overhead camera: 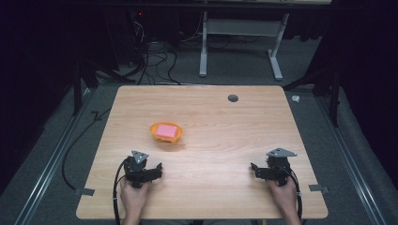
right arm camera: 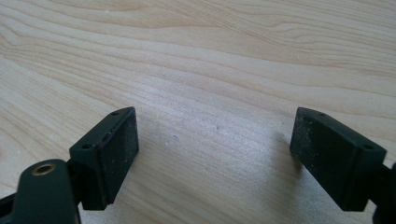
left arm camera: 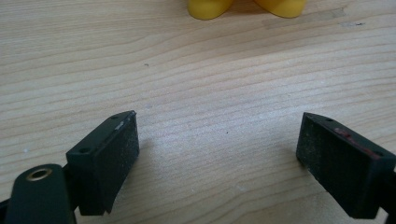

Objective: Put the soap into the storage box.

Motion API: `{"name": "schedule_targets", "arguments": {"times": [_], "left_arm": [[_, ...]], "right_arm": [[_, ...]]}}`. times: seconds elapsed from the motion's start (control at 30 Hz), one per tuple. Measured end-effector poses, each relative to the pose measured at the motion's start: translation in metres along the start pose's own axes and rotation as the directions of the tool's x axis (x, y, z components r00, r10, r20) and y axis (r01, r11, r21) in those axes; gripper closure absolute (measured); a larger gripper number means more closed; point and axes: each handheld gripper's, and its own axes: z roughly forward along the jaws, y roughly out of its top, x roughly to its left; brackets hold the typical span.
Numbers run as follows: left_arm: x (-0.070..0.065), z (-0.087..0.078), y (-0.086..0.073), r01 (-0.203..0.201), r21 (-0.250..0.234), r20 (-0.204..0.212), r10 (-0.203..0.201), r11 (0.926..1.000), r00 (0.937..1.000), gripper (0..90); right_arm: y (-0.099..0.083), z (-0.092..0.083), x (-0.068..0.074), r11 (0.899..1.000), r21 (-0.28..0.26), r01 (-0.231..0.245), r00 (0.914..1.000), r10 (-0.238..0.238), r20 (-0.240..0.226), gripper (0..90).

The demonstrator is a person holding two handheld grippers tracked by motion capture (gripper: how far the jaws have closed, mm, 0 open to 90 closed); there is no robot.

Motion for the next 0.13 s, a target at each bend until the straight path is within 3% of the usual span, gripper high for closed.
{"name": "schedule_targets", "arguments": {"times": [0.13], "left_arm": [[0.0, -0.0001, 0.0, 0.0, 0.001, 0.001, 0.0, 1.0, 1.0, 13.6]], "right_arm": [[0.0, -0.0001, 0.0, 1.0, 0.0, 0.0, 1.0, 0.0, -0.001, 16.0]]}}
